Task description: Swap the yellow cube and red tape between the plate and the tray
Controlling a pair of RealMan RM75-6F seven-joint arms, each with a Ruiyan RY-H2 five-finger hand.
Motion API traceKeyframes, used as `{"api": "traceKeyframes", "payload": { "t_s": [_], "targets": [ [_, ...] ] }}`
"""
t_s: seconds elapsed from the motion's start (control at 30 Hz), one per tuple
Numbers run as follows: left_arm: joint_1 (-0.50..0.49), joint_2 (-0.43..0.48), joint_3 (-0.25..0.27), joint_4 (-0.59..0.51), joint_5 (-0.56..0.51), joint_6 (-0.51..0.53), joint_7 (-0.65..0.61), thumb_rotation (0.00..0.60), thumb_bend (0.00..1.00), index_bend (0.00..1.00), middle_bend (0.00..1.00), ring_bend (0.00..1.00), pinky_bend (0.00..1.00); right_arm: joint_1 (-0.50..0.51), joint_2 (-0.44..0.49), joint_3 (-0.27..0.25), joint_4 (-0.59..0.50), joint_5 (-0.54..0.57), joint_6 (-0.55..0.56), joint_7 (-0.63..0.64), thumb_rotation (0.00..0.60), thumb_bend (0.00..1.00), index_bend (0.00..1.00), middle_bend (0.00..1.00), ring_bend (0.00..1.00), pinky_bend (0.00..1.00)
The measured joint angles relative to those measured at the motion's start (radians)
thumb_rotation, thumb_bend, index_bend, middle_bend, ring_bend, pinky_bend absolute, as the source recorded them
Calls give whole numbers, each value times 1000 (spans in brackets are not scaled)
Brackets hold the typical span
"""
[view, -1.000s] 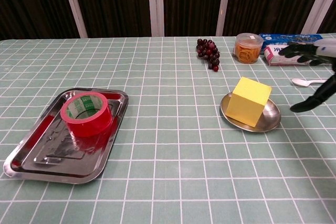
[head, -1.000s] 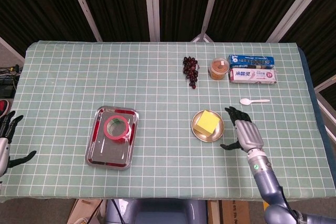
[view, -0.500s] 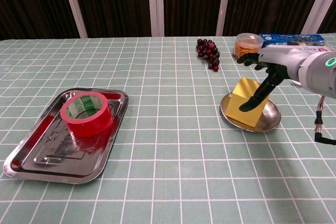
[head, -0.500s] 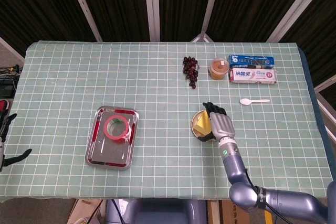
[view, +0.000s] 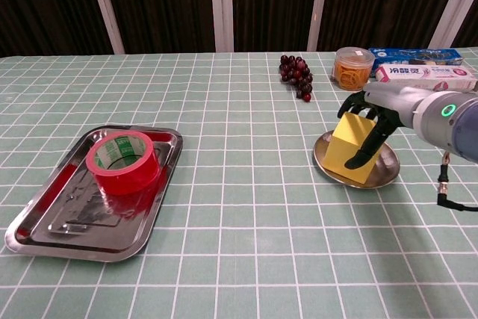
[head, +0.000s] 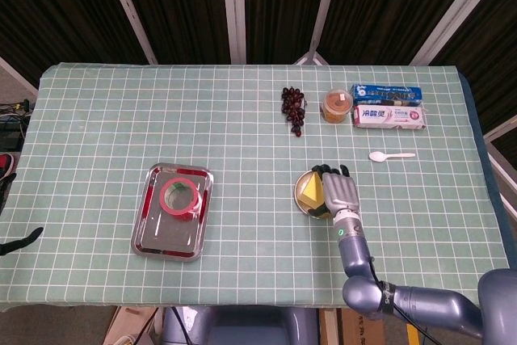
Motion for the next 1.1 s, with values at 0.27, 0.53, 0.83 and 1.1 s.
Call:
{"api": "traceKeyframes", "payload": {
  "t_s": [0.27,0.53,0.83,1.1],
  "targets": [
    [1,-4,-13,-3,-22,1,4,600,0,119,0,0,0,-6,-71,7,82,-97,64,55,600,140,517,492,501,203],
    [2,-7,-16,-8,-28,-1,6,600,0,119,0,0,0,-10,-93,24,111,-203,73,110,600,152,519,492,501,181],
    [0,-7,-18,-5,-37,-11,15,600,0,118,0,0,0,64,-115,80,115,-230,-27,107,600,153,518,473,429,53],
    [-5,-16,-18,0,-45,-22,35,600,0,119,0,0,0,131,-198,106,223,-211,-76,96,600,153,516,448,392,15]
  ]
}}
